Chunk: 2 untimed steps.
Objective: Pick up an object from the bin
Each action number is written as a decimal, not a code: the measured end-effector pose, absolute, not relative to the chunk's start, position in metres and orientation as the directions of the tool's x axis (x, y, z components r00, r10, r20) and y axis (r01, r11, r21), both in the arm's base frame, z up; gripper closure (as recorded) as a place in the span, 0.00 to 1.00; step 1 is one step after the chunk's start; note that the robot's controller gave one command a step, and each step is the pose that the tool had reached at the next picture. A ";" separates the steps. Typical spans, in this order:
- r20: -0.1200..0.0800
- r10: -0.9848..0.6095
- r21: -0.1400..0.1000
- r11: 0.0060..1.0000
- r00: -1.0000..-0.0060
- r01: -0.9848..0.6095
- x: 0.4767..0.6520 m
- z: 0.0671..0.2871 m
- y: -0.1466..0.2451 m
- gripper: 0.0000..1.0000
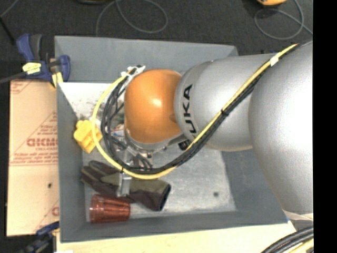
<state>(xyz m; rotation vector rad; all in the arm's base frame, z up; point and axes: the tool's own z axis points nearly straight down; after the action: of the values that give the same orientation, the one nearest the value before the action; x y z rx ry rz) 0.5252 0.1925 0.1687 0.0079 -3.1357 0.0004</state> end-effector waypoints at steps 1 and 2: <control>-0.002 -0.001 0.002 1.000 -1.000 -0.001 0.527 0.173 0.192 0.00; -0.007 0.089 0.005 0.996 -0.996 0.089 0.522 0.156 0.184 0.00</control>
Offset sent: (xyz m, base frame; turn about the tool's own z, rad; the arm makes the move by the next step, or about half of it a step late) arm -0.0204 -0.0265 -0.0577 0.2746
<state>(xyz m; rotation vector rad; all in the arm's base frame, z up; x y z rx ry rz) 0.5218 0.1838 0.1556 -0.1404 -3.1452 -0.0066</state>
